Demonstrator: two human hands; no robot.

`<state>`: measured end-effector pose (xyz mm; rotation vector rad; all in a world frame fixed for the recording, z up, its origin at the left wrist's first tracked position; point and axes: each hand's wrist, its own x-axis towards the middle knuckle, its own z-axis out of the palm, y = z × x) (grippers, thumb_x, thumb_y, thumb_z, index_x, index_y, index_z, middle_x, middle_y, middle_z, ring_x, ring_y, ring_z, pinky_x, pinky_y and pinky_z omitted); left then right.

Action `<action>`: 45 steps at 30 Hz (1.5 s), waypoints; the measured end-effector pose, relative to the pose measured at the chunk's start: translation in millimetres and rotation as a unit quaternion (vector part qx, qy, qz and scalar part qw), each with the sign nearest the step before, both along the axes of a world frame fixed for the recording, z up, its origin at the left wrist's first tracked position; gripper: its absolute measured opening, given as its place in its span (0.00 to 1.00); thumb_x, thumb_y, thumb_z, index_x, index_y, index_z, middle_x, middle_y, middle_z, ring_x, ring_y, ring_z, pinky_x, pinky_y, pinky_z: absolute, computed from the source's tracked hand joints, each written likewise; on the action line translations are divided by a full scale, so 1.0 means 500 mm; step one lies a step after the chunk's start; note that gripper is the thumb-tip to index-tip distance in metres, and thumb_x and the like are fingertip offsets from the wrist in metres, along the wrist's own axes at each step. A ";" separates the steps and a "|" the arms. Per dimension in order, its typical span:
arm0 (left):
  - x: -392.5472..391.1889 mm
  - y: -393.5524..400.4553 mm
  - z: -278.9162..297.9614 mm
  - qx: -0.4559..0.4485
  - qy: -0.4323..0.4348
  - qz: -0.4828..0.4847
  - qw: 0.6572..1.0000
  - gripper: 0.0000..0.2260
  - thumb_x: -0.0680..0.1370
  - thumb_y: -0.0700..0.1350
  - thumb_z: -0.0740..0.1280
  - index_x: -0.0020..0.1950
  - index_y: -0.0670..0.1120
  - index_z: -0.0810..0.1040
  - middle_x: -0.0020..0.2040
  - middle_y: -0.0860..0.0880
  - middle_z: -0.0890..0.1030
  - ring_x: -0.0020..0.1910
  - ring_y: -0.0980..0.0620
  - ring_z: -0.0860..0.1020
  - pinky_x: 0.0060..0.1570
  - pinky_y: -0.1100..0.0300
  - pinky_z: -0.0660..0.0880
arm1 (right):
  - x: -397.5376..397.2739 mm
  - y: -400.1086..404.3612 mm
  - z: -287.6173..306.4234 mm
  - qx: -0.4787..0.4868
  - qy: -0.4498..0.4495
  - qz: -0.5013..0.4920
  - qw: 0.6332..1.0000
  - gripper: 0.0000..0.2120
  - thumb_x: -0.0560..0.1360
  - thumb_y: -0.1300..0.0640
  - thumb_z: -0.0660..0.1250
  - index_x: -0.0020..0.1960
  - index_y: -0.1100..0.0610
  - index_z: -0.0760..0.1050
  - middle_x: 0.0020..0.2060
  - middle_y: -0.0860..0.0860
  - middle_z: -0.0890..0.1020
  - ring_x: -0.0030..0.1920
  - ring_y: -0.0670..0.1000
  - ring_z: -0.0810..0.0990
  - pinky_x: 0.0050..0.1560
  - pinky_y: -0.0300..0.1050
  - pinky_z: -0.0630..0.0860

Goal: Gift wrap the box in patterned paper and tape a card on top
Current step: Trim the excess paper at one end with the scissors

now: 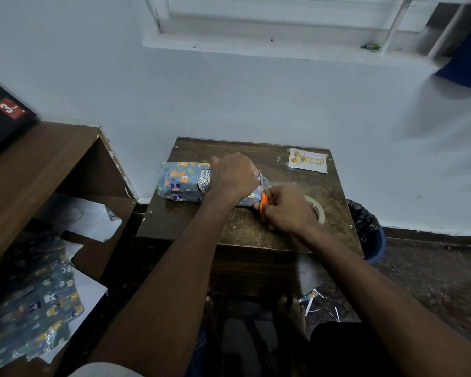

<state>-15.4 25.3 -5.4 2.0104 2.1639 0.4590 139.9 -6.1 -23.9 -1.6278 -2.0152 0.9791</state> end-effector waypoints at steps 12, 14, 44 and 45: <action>0.003 -0.006 0.007 -0.004 -0.008 0.003 1.000 0.09 0.79 0.45 0.66 0.51 0.55 0.86 0.62 0.53 0.82 0.63 0.49 0.79 0.69 0.48 0.59 | 0.001 0.001 0.011 -0.093 0.070 -0.011 0.993 0.07 0.81 0.54 0.72 0.50 0.58 0.82 0.36 0.52 0.87 0.28 0.47 0.82 0.28 0.39 0.75; 0.003 -0.006 0.009 -0.006 -0.004 0.004 1.000 0.10 0.79 0.45 0.66 0.52 0.55 0.86 0.62 0.53 0.82 0.62 0.50 0.79 0.69 0.48 0.59 | 0.001 0.003 0.015 -0.108 0.092 -0.014 0.990 0.08 0.81 0.54 0.71 0.50 0.59 0.82 0.35 0.52 0.87 0.28 0.47 0.81 0.28 0.40 0.74; 0.110 0.016 0.010 -0.057 0.175 -0.040 0.982 0.17 0.76 0.62 0.72 0.54 0.50 0.81 0.57 0.50 0.82 0.64 0.47 0.74 0.68 0.46 0.62 | 0.110 0.079 0.036 -0.072 0.225 -0.211 0.948 0.01 0.77 0.69 0.72 0.49 0.67 0.82 0.40 0.62 0.86 0.30 0.53 0.83 0.29 0.41 0.77; 0.115 0.019 0.007 -0.065 0.184 -0.040 0.980 0.18 0.76 0.62 0.72 0.56 0.50 0.81 0.58 0.50 0.82 0.66 0.47 0.74 0.69 0.46 0.62 | 0.112 0.081 0.035 -0.075 0.227 -0.213 0.947 0.01 0.77 0.69 0.71 0.49 0.67 0.82 0.40 0.62 0.86 0.30 0.52 0.83 0.29 0.41 0.78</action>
